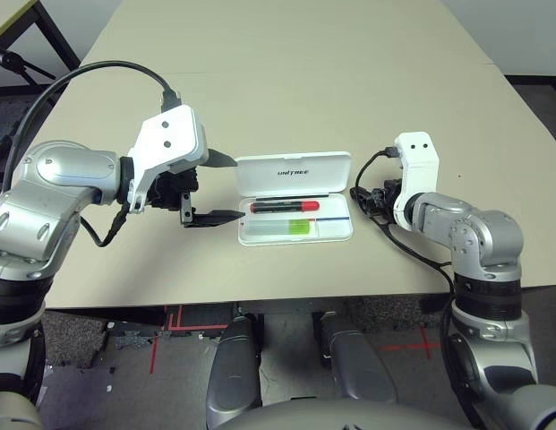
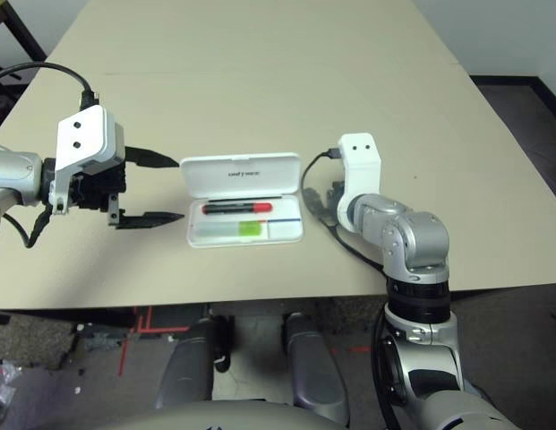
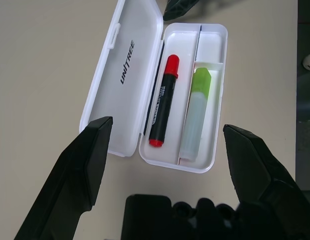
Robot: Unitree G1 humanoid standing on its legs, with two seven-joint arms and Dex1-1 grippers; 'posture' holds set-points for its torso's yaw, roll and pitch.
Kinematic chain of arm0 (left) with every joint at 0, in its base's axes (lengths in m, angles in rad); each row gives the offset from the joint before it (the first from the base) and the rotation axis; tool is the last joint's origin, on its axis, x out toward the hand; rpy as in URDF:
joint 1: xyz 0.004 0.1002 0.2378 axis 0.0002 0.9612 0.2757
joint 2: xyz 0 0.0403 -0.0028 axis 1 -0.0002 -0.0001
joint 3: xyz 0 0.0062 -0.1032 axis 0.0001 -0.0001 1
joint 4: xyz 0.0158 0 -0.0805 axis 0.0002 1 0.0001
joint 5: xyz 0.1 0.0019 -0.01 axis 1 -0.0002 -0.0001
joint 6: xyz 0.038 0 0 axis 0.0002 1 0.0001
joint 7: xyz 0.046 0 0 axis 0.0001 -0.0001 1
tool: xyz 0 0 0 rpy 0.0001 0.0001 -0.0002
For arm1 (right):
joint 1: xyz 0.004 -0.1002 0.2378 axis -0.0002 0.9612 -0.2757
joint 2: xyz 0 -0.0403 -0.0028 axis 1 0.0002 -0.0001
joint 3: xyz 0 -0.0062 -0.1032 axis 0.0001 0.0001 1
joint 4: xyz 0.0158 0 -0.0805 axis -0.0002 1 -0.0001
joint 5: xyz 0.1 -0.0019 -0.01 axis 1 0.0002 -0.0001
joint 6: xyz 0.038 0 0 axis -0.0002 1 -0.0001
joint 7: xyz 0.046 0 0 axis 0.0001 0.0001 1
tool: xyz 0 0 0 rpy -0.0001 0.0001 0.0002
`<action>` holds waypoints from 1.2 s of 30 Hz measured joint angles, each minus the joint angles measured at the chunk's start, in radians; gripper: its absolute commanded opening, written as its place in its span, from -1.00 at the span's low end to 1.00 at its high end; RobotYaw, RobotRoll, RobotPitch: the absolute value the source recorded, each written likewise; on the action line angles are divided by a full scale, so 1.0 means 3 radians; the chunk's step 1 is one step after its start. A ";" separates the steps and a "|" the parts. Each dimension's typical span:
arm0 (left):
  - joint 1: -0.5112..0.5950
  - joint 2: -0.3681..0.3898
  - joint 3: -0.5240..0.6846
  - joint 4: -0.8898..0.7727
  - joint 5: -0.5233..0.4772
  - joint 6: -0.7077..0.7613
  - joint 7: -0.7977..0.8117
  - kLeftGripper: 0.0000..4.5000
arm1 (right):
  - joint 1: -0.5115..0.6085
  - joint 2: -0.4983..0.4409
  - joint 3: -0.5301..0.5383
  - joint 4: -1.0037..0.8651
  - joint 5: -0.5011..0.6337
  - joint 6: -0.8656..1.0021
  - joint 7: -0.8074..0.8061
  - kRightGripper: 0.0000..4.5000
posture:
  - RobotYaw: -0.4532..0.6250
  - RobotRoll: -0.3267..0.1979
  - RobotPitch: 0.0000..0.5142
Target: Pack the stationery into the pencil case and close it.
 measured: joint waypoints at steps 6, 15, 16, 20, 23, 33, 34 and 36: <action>0.0000 0.0000 0.0000 0.0002 0.0011 -0.0004 0.0006 0.99 | 0.0014 -0.0119 0.0025 -0.0103 0.0017 0.0159 0.0111 1.00 | -0.27 0.25 -0.31; -0.0001 -0.0012 -0.0041 0.0008 0.0034 -0.0035 0.0030 1.00 | 0.0059 -0.0221 0.0028 -0.0206 0.0045 0.0276 0.0226 0.92 | -0.27 0.25 -0.31; -0.0001 -0.0017 -0.0049 0.0009 0.0034 -0.0038 0.0031 1.00 | 0.0064 -0.0221 0.0028 -0.0211 0.0042 0.0275 0.0226 0.83 | -0.27 0.25 -0.31; -0.0001 -0.0029 -0.0058 0.0014 0.0037 -0.0048 0.0031 1.00 | 0.0085 -0.0241 0.0028 -0.0211 0.0016 0.0255 0.0226 0.25 | -0.26 0.25 -0.30; -0.0001 -0.0031 -0.0059 0.0015 0.0040 -0.0051 0.0031 1.00 | 0.0103 -0.0270 0.0031 -0.0208 0.0006 0.0229 0.0234 -0.26 | -0.26 0.25 -0.30; 0.0007 -0.0030 -0.0059 0.0014 0.0041 -0.0051 0.0033 1.00 | 0.0144 -0.0908 0.0433 -0.0187 0.0077 -0.0177 0.0869 -0.86 | -0.25 0.25 -0.30; 0.0008 -0.0030 -0.0059 0.0014 0.0041 -0.0051 0.0033 1.00 | 0.0144 -0.1042 0.0501 -0.0186 0.0085 -0.0268 0.1003 -0.86 | -0.25 0.25 -0.30; 0.0009 -0.0029 -0.0059 0.0015 0.0041 -0.0051 0.0033 1.00 | 0.0142 -0.1282 0.0586 -0.0158 0.0088 -0.0456 0.1260 -0.86 | -0.25 0.25 -0.29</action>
